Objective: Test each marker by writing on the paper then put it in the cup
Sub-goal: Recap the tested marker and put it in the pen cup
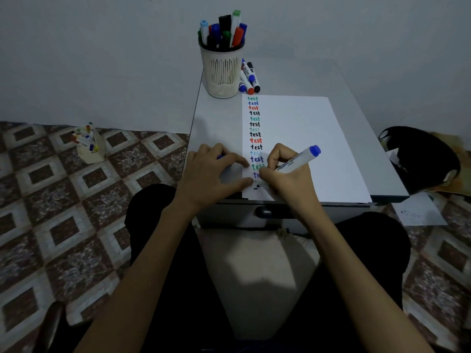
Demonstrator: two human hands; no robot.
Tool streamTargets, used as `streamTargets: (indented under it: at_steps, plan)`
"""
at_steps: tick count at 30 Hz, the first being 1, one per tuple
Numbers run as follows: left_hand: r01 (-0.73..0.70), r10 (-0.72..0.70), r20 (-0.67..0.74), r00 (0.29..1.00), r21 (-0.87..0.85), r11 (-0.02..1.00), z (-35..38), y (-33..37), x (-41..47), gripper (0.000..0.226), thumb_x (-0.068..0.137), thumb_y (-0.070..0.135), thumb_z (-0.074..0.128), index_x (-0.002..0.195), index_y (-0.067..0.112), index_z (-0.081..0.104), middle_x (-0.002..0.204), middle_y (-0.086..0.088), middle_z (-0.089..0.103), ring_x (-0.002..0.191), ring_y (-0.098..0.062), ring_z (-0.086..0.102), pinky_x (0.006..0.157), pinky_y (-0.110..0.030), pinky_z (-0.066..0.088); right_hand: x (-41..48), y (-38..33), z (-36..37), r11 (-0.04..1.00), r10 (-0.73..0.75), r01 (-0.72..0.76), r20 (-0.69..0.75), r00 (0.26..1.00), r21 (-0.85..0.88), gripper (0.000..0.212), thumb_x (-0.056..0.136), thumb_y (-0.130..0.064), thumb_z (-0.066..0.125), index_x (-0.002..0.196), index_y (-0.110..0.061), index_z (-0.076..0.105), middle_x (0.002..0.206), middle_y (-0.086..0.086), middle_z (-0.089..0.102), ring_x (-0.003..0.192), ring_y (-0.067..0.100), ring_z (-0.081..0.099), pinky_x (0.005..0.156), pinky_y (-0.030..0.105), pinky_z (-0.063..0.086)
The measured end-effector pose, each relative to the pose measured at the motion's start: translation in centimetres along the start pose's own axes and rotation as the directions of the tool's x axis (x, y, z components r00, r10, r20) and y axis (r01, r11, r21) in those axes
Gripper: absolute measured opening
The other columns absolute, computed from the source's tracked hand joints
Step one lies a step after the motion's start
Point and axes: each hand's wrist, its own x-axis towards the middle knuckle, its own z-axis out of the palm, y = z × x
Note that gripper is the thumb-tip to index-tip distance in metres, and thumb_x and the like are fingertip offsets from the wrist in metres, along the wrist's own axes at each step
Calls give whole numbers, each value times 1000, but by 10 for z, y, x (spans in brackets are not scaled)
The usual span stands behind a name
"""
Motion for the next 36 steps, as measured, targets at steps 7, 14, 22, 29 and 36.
streamTargets:
  at_steps: [7,14,22,29,36]
  plan:
    - [10,-10,2,1000,-7,1000,0,0,0,43,75,70,47,102,40,63,87,11,48,84,-13,42,71,-32,31,-1,-2,1,1000,-4,6,51,999,-31,37,70,16,59,59,-12,38,56,3,42,55,8,42,49,15,33]
    - [4,-4,11,1000,-6,1000,0,0,0,42,75,70,48,102,41,62,89,10,48,85,-13,42,71,-29,25,0,2,-1,1000,-9,9,1,1000,-28,31,70,11,59,60,-11,39,63,20,44,64,24,46,57,30,36]
    - [3,-3,18,1000,-5,1000,0,-3,0,42,77,67,47,104,39,62,91,11,50,86,-12,42,72,-28,24,-2,2,0,999,-30,31,19,999,-30,34,70,15,58,60,-10,38,59,8,41,59,17,40,52,25,33]
    - [2,-1,24,1000,-13,1000,0,-2,0,39,77,64,49,105,39,62,91,11,49,86,-12,42,73,-29,25,-3,2,0,999,-46,46,-57,997,10,25,66,1,56,59,-13,37,58,4,41,59,15,42,53,24,35]
    - [10,-9,34,999,-28,1000,-1,-2,0,39,78,63,49,106,39,62,93,10,50,87,-13,42,75,-31,30,-2,3,-2,999,-36,36,-14,999,2,25,65,2,57,59,-6,34,60,19,38,59,24,41,57,31,34]
